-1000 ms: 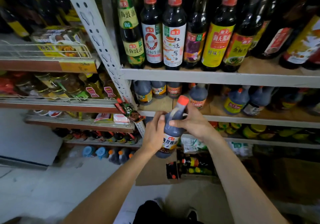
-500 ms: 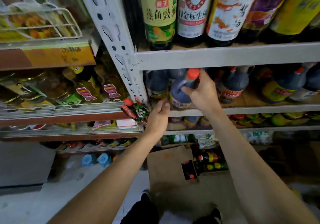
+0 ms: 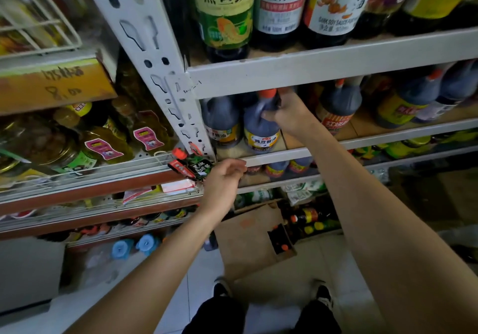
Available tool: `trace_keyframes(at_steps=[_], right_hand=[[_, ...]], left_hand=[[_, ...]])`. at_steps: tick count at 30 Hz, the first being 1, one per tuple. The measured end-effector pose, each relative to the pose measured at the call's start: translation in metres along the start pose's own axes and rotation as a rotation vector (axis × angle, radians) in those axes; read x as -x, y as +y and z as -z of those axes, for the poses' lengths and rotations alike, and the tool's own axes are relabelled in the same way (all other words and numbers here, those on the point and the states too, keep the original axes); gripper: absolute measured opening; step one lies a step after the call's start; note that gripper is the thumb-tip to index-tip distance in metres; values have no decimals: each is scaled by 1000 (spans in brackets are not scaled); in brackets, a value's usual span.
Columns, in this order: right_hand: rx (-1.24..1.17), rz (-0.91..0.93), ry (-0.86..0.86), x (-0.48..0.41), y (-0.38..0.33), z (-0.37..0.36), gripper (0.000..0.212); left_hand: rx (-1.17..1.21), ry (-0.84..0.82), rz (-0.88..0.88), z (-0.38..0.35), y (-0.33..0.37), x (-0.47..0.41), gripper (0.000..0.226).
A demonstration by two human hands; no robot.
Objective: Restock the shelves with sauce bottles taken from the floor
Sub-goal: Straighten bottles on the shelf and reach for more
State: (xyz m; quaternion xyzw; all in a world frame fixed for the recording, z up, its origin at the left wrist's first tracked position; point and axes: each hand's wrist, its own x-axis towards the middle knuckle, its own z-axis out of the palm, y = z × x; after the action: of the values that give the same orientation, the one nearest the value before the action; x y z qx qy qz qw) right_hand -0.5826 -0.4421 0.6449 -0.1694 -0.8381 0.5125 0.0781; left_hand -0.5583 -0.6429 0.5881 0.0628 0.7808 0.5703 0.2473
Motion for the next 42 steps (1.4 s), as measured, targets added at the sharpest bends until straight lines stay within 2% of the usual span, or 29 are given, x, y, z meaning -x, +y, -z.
trace_keyframes(at_steps=[5, 8, 10, 13, 15, 20, 23, 29, 33, 37, 42], right_hand=[[-81, -68, -23, -2, 0, 1, 44], [-106, 1, 3, 9, -2, -1, 57], [-78, 15, 192, 35, 5, 6, 61], [-173, -85, 481, 98, 35, 36, 45], [-244, -224, 542, 149, 67, 65, 30], [-427, -565, 607, 277, 165, 177, 35], [-427, -629, 629, 336, 220, 252, 31], [-491, -772, 799, 418, 318, 360, 33], [-596, -904, 903, 457, 395, 387, 24], [-735, -1100, 973, 486, 482, 384, 20], [-725, -1295, 817, 504, 582, 364, 26]], left_hand=[[-37, -11, 17, -9, 5, -2, 33], [-19, -39, 52, -20, 11, 7, 33], [-73, -61, 55, -35, 16, 17, 32], [-264, -125, 1, -75, 33, 31, 30], [-422, -188, -96, -119, 49, 41, 23], [-540, -424, -207, -267, 86, 84, 27], [-552, -534, -220, -361, 100, 114, 30], [-641, -694, -276, -519, 104, 157, 30], [-700, -798, -307, -605, 79, 159, 31], [-778, -887, -274, -685, 26, 142, 30], [-965, -1001, -251, -775, -56, 110, 27]])
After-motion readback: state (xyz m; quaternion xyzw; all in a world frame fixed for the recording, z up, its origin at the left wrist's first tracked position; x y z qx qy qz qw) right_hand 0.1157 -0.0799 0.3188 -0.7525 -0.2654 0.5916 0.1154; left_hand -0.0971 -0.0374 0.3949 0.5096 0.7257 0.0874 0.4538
